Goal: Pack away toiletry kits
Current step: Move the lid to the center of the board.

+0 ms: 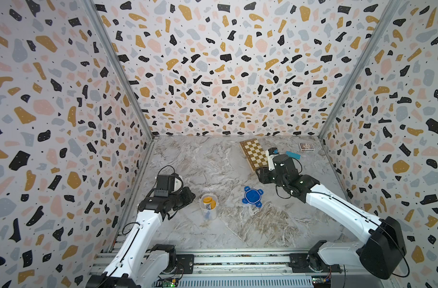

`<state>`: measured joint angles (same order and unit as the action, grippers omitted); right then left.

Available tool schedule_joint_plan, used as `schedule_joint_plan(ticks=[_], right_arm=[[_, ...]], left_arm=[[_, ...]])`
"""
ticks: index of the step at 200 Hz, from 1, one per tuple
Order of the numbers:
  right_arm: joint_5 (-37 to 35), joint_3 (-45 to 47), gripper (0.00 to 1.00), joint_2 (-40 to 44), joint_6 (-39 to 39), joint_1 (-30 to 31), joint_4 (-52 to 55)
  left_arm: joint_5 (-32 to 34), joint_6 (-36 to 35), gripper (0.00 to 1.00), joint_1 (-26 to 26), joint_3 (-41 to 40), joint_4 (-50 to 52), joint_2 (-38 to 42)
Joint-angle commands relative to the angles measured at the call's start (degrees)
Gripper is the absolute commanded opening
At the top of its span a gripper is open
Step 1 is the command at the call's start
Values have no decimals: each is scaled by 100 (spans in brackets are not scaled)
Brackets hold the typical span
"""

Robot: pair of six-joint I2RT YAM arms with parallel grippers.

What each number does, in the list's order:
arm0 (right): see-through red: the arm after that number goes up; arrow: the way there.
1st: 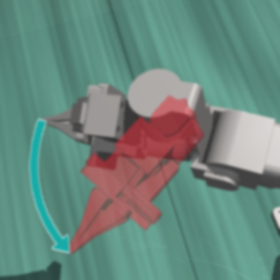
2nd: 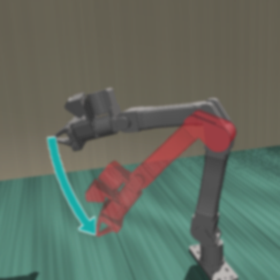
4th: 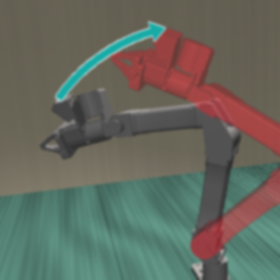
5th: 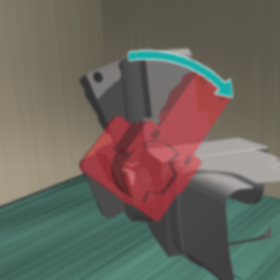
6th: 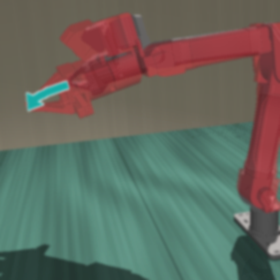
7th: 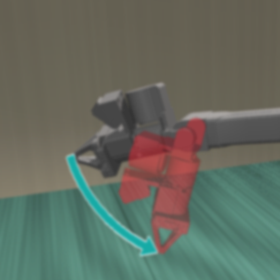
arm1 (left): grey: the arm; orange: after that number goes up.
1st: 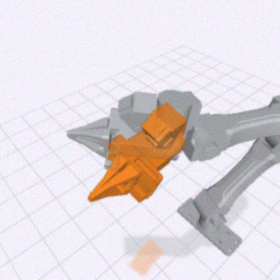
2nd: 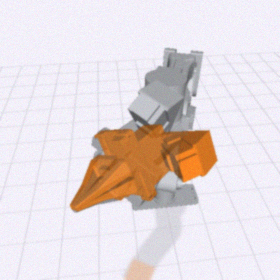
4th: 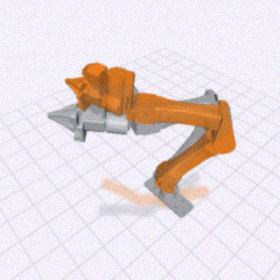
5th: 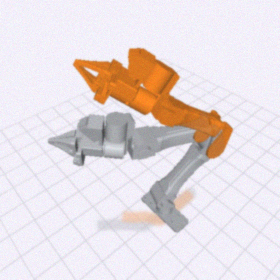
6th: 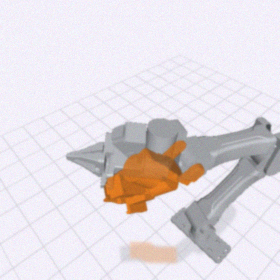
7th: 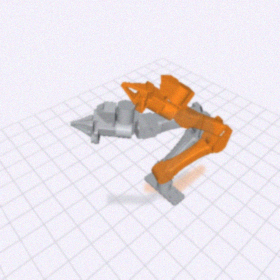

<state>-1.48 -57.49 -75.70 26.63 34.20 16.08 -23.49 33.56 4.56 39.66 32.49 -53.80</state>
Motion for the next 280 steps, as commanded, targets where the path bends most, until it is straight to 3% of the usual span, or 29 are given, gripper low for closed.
schedule_joint_plan(ticks=[1, 26, 63, 93, 120, 154, 184, 245, 280], right_arm=[[821, 48, 49, -378, -177, -330, 1343], [1390, 288, 47, -783, -447, -509, 1225], [1670, 571, 46, -923, -535, -512, 1252], [2510, 1198, 38, -439, 36, -726, 840], [3324, 1786, 42, 46, 805, -1044, 242], [3861, 2047, 41, 151, 1211, -1590, -114], [4233, 2261, 41, -171, 1234, -1985, -393], [4187, 2182, 47, -739, 1306, -2031, -976], [4240, 2100, 51, -1258, 1528, -1928, -1399]], left_arm=[[147, -146, 17, -26, 232, 12, -19], [122, -382, 21, -27, 511, 198, -88], [316, -579, 26, -25, 1039, 568, -79], [183, -467, 26, -16, 1009, 479, -89], [163, -794, 26, 88, 1287, 532, -307], [660, -1462, 39, 1014, 2858, 1298, -1132], [511, -1335, 50, 2101, 4257, 1650, -2388], [299, -827, 49, 3296, 5198, 1426, -4483], [365, -834, 55, 3397, 5245, 1349, -5192]])
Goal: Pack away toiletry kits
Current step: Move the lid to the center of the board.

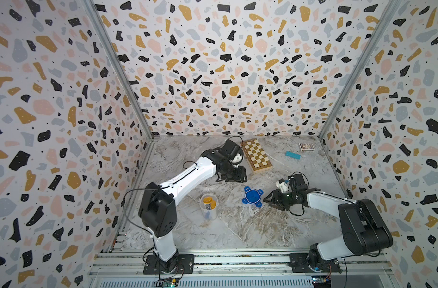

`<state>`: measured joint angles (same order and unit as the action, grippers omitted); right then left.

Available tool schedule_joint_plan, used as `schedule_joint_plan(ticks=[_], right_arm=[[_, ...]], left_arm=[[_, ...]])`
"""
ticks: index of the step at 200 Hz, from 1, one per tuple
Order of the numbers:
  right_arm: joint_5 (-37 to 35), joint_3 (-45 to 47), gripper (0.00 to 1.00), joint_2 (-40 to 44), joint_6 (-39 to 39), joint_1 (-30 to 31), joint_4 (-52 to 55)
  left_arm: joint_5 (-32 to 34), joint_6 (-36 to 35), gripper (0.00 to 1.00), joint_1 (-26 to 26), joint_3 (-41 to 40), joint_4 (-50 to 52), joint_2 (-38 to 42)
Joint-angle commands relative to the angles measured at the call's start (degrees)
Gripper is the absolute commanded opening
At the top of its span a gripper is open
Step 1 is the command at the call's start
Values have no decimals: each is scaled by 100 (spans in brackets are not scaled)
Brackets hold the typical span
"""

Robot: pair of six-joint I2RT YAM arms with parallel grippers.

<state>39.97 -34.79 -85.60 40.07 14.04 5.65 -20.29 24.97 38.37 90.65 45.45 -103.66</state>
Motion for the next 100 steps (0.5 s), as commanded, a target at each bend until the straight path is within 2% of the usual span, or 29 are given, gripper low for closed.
schedule_joint_plan(ticks=[1, 22, 56, 72, 100], right_arm=[[93, -179, 51, -279, 189, 98, -369], [86, -420, 52, -575, 321, 386, -563], [-48, -905, 53, -1171, 818, 816, -1074], [-94, -1290, 53, -1573, 1060, 1008, -1336], [-251, -2221, 54, -2343, 1226, 1296, -1461]], left_arm=[[58, 16, 55, 14, 150, 57, -216], [174, -97, 59, -190, 147, 61, -330], [-168, -314, 61, -1017, 268, 120, -568], [-351, -377, 61, -1374, 186, 46, -681], [-495, -616, 62, -1661, -34, 51, -873]])
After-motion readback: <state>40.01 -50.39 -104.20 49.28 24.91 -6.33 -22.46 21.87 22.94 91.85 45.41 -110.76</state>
